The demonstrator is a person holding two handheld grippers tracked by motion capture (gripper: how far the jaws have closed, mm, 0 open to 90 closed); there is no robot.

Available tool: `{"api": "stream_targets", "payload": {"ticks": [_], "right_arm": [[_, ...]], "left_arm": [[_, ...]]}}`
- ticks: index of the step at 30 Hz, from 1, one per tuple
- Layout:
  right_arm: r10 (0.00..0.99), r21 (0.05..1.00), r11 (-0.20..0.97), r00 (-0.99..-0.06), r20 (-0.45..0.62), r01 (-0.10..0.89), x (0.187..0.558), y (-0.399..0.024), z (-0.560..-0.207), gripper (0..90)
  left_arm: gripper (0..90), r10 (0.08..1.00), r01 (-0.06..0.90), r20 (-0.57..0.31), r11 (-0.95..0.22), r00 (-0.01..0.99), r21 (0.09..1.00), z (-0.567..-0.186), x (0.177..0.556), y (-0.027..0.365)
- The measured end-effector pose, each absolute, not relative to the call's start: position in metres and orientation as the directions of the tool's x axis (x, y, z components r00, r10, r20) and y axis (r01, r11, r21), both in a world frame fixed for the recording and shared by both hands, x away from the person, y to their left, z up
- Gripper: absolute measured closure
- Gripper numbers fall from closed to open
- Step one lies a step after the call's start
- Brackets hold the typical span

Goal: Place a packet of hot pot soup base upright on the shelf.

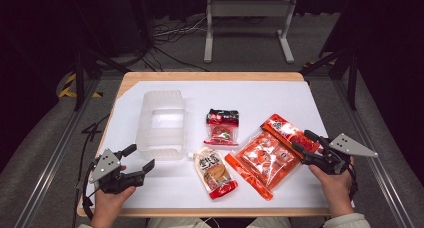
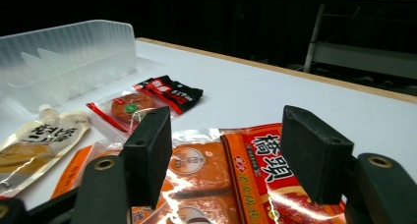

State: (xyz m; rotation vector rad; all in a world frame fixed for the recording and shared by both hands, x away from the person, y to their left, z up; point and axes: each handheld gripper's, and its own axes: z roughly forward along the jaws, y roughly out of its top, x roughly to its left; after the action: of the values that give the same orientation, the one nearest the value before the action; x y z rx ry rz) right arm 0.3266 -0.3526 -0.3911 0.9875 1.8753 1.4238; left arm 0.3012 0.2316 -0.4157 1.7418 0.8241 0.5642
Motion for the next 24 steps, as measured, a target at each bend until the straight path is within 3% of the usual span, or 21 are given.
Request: {"api": "stream_targets", "payload": {"ticks": [16,24], "right_arm": [[0.875,0.943,0.151,-0.484,0.012,0.298,0.354,-0.374,-0.397,45.1],[0.9,0.917,0.096,-0.428,0.086,0.388,0.363,-0.391,-0.409,36.8]], "left_arm": [[19.2,0.774,0.259,-0.03,-0.175,0.633,0.95,-0.417,0.302,0.233],[19.5,0.777,0.265,-0.033,-0.174,0.629,0.948,-0.418,0.302,0.231]]}}
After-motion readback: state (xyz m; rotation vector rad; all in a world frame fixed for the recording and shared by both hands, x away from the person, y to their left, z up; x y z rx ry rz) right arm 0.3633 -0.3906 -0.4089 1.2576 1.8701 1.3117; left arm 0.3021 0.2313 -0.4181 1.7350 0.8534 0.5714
